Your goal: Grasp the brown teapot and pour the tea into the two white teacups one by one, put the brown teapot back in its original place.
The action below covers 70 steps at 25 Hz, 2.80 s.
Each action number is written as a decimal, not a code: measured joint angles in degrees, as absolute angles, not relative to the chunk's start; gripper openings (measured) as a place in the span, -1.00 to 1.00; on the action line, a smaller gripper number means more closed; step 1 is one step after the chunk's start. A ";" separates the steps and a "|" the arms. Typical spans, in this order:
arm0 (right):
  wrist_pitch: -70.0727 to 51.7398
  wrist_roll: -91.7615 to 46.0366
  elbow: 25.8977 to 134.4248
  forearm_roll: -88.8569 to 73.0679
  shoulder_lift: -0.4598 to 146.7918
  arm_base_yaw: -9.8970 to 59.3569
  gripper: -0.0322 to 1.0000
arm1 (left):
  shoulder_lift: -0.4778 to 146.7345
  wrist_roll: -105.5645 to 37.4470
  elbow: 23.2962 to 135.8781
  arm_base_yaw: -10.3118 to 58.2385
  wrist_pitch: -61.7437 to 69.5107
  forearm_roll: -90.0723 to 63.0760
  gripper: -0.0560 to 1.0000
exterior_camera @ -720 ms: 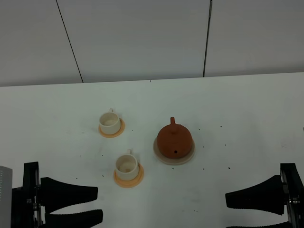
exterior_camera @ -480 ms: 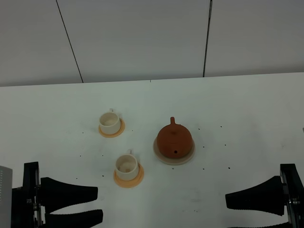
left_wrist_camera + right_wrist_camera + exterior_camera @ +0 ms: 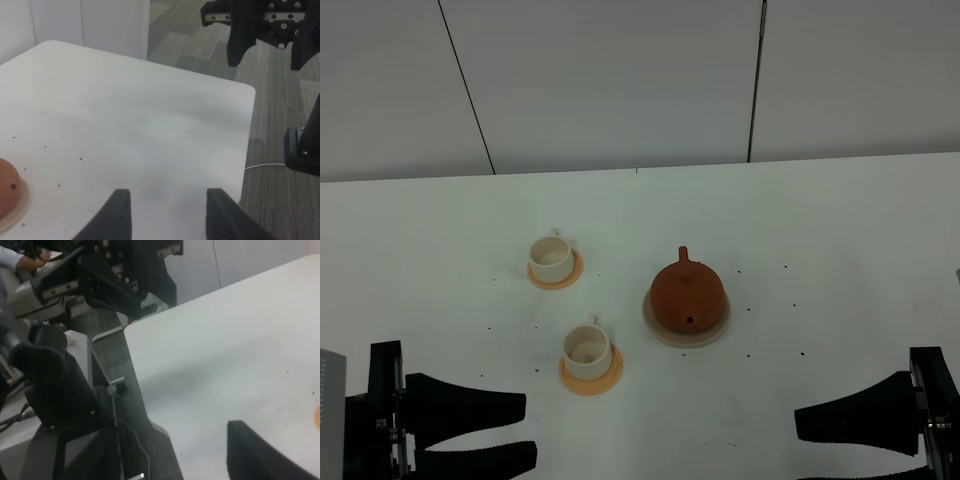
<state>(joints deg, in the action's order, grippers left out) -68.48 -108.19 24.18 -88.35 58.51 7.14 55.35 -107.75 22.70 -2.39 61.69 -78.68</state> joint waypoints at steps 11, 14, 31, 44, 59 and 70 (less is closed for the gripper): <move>-65.53 -100.47 24.18 -90.54 58.51 7.14 -0.16 | 55.17 -106.00 23.75 -2.39 61.37 -78.72 -0.11; -65.53 -100.38 24.18 -91.07 58.51 7.14 -0.24 | 52.75 -100.06 26.48 -2.60 59.08 -78.50 -0.17; -57.18 -100.33 24.18 -96.85 58.51 7.19 -0.33 | 5.78 -11.19 37.00 -2.77 53.83 -5.09 -0.57; -56.62 -98.84 24.18 -99.19 58.51 7.19 -0.33 | -0.47 2.60 45.46 -2.77 68.22 2.67 -0.58; -56.62 -97.38 24.18 -99.25 58.51 7.19 -0.33 | 5.64 4.31 44.86 -2.77 68.17 5.60 -0.57; -58.58 -95.74 24.18 -98.41 58.51 7.19 -0.33 | 5.75 4.31 30.94 -2.77 63.50 5.69 -0.57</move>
<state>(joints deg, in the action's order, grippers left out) -58.58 -95.74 24.18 -98.41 58.51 7.19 5.75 4.31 30.94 -2.77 63.50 5.69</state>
